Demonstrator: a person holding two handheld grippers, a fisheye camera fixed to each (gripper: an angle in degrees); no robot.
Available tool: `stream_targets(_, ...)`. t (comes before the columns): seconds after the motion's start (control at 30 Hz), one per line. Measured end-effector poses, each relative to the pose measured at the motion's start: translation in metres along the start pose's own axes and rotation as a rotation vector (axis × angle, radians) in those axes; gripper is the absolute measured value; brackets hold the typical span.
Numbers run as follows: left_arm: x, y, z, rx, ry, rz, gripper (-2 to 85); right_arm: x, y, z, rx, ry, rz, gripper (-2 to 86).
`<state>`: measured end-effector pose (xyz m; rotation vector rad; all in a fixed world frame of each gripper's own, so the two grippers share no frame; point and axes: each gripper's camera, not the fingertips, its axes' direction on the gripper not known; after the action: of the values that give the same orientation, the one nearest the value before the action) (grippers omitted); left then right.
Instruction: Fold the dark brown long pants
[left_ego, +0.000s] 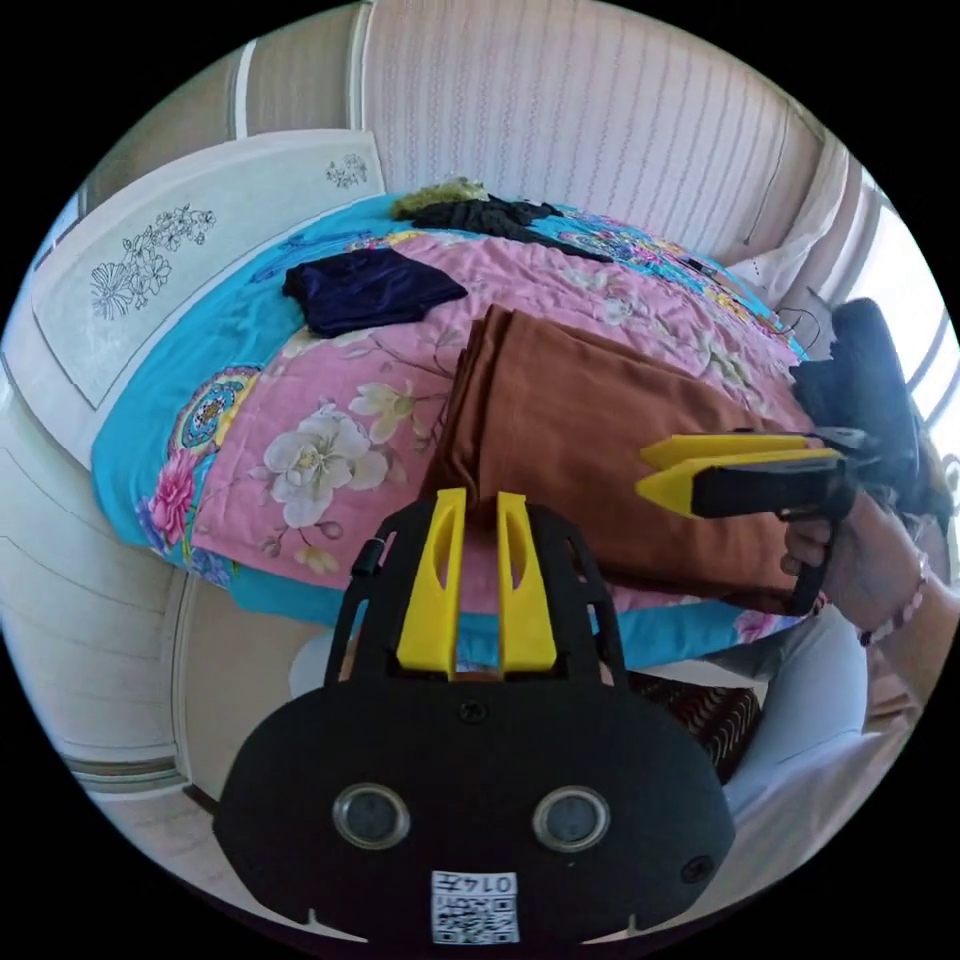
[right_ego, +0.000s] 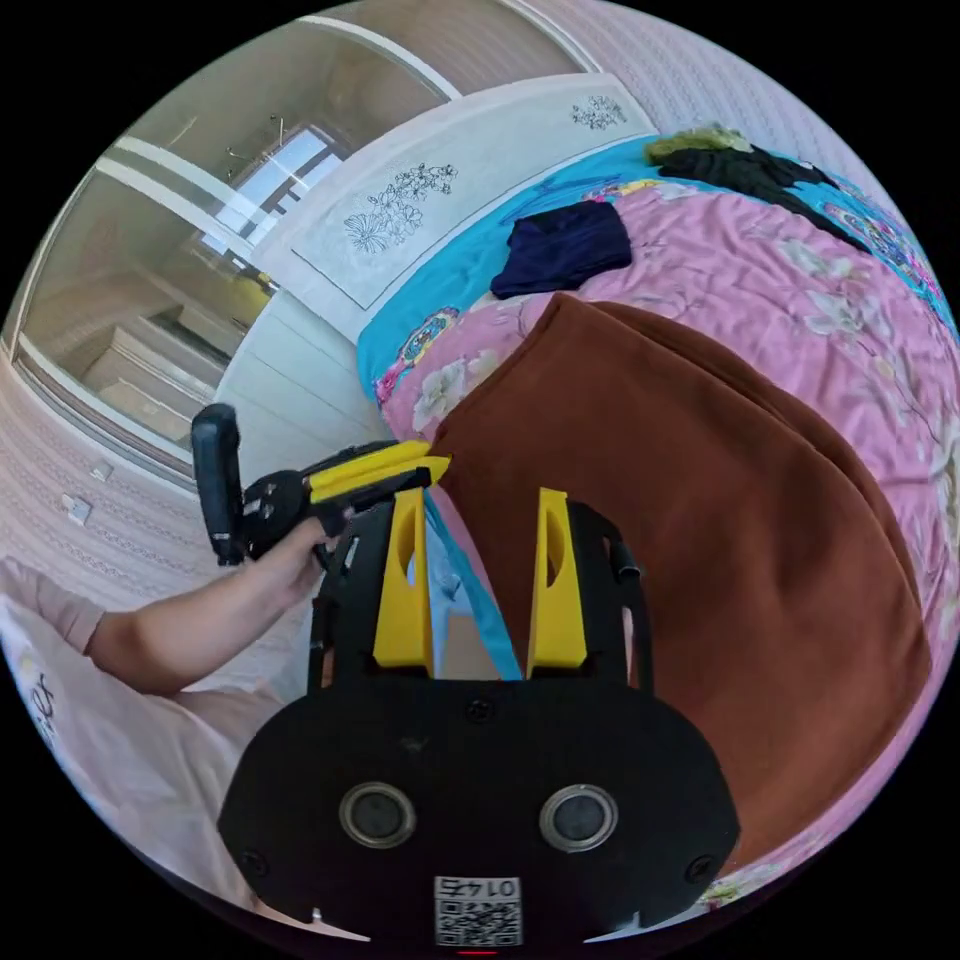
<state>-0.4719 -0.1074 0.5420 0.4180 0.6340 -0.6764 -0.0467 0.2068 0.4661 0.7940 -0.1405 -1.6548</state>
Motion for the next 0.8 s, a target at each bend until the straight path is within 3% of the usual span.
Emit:
stream_targets(0.13, 0.033, 0.01, -0.012, 0.053, 0.21, 0.217, 2.9, -0.011, -0.023, 0.005, 0.011, -0.042, 0.038, 15.6)
stream_targets(0.23, 0.056, 0.02, -0.007, 0.009, 0.187, 0.335, 2.6, -0.013, -0.031, 0.024, -0.129, 0.081, 0.045, 11.9)
stream_targets(0.3, 0.058, 0.024, -0.008, -0.008, 0.196, 0.346, 2.7, -0.015, -0.026, 0.024, -0.142, 0.201, 0.015, 3.6)
stream_targets(0.4, 0.044, 0.031, -0.024, 0.017, 0.291, 0.328, 4.2, -0.01, -0.014, -0.002, -0.128, 0.103, 0.019, 1.5)
stream_targets(0.47, 0.026, 0.033, -0.043, 0.057, 0.366, 0.303, 5.7, -0.002, 0.01, -0.044, -0.072, 0.07, 0.019, 0.7)
stream_targets(0.6, -0.005, 0.024, -0.058, 0.114, 0.249, 0.26, 6.2, 0.014, 0.073, -0.134, 0.02, 0.156, 0.052, 0.2)
stream_targets(0.8, -0.051, -0.062, -0.024, 0.105, 0.119, 0.171, 11.0, 0.021, 0.203, -0.314, 0.165, 0.46, 0.334, 0.1)
